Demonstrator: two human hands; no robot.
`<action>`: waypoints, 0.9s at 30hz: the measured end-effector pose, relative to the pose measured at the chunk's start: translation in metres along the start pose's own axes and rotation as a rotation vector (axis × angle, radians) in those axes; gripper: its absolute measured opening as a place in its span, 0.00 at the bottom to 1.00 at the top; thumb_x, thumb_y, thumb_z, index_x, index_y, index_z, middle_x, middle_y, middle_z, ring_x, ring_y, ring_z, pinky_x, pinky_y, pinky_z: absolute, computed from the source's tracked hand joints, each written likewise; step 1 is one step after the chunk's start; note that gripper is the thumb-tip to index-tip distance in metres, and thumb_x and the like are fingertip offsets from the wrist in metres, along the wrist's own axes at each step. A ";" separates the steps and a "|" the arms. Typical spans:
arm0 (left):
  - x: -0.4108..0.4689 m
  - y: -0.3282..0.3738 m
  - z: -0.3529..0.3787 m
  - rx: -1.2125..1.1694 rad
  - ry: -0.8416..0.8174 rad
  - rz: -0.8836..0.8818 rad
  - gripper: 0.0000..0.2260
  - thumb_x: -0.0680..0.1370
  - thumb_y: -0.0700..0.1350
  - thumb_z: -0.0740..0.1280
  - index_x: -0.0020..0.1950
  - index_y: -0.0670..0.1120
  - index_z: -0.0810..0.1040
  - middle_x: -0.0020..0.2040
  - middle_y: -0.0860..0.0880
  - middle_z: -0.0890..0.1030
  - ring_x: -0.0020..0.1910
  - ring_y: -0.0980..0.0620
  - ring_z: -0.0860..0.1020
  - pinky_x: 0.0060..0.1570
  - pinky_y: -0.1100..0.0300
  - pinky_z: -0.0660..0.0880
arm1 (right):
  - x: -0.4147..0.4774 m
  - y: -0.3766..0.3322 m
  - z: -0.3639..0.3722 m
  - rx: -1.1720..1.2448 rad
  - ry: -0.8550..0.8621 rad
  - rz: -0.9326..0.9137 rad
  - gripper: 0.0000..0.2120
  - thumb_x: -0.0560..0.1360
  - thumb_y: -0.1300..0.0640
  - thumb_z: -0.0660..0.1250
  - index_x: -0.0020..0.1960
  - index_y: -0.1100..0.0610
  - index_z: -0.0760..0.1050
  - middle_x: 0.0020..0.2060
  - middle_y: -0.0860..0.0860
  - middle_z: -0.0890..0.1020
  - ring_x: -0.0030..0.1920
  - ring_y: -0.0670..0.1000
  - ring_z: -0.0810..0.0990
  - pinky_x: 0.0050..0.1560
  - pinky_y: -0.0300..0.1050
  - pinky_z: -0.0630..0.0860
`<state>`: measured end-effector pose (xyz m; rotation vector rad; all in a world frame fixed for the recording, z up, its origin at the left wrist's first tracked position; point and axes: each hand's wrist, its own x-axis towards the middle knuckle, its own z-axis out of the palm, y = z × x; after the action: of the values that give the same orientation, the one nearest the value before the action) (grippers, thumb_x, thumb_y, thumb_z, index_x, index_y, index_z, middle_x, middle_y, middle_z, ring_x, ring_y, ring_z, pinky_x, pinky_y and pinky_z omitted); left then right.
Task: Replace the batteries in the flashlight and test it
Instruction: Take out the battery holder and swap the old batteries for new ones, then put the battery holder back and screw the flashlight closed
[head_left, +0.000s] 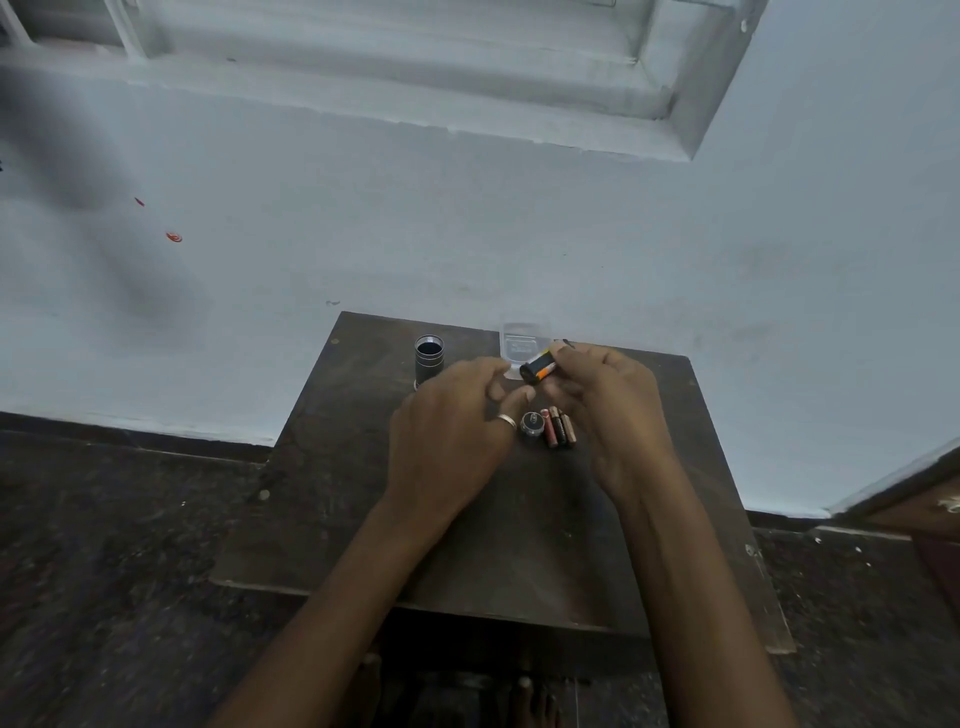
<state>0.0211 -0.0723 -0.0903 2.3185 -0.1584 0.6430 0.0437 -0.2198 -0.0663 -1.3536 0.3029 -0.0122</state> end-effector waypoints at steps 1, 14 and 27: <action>0.000 0.001 -0.002 0.047 0.067 0.046 0.12 0.74 0.56 0.72 0.56 0.54 0.79 0.42 0.57 0.80 0.37 0.54 0.77 0.35 0.56 0.76 | 0.000 0.000 -0.001 0.052 0.000 0.016 0.08 0.77 0.61 0.71 0.48 0.67 0.81 0.40 0.58 0.86 0.40 0.50 0.83 0.48 0.42 0.82; 0.010 -0.020 -0.004 0.036 -0.008 -0.380 0.29 0.72 0.48 0.75 0.69 0.43 0.68 0.64 0.44 0.76 0.65 0.41 0.72 0.60 0.49 0.70 | 0.002 -0.005 0.003 0.519 0.001 0.230 0.05 0.77 0.64 0.71 0.42 0.63 0.81 0.40 0.58 0.86 0.41 0.51 0.87 0.40 0.38 0.83; 0.011 -0.025 -0.006 0.021 -0.021 -0.212 0.13 0.76 0.44 0.70 0.60 0.54 0.78 0.50 0.50 0.78 0.46 0.47 0.77 0.44 0.57 0.70 | 0.005 -0.002 0.003 0.566 0.003 0.249 0.05 0.78 0.64 0.69 0.45 0.64 0.80 0.39 0.58 0.86 0.42 0.51 0.87 0.39 0.38 0.83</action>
<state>0.0355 -0.0488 -0.0968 2.3228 0.0844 0.5154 0.0491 -0.2182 -0.0647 -0.7495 0.4319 0.1015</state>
